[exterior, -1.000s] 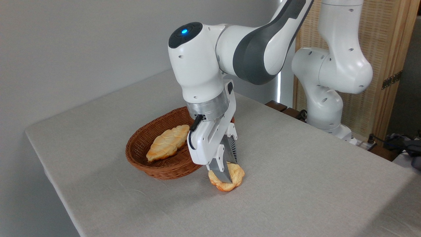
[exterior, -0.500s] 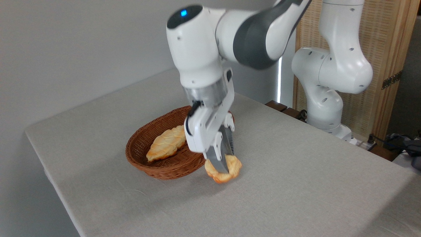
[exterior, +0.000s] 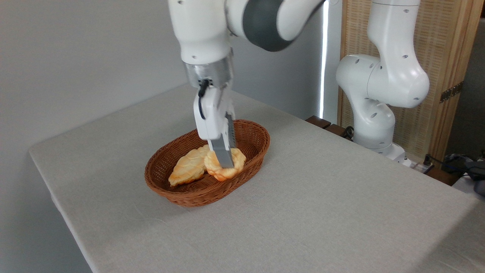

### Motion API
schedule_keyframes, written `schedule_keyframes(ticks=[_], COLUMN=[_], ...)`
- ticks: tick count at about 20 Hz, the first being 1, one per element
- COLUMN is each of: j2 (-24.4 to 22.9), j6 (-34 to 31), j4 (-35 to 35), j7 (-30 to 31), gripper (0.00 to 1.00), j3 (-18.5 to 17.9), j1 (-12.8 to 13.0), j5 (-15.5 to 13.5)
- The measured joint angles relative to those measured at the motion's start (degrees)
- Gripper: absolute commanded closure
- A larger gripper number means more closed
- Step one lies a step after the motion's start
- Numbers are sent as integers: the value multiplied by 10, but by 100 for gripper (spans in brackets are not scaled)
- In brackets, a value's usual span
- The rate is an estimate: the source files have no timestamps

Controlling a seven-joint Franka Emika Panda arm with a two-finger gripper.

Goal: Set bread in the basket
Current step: 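Lift the held bun and carry it over the basket, then lower the bun into the basket beside the other roll and release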

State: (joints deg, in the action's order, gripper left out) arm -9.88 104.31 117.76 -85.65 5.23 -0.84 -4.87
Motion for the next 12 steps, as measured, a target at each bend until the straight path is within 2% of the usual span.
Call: schedule_keyframes(ticks=[1,2,4,6,12], j2=[0,0,1,2,5], j6=[0,0,0,0,0], j4=[0,0,0,0,0], j7=[26,50,103,139,151], gripper=[17,0,0,0,0], j3=[12,23,40,52,54], j1=[1,1,2,2,1], j5=[-5,-16,-29,-29,-30])
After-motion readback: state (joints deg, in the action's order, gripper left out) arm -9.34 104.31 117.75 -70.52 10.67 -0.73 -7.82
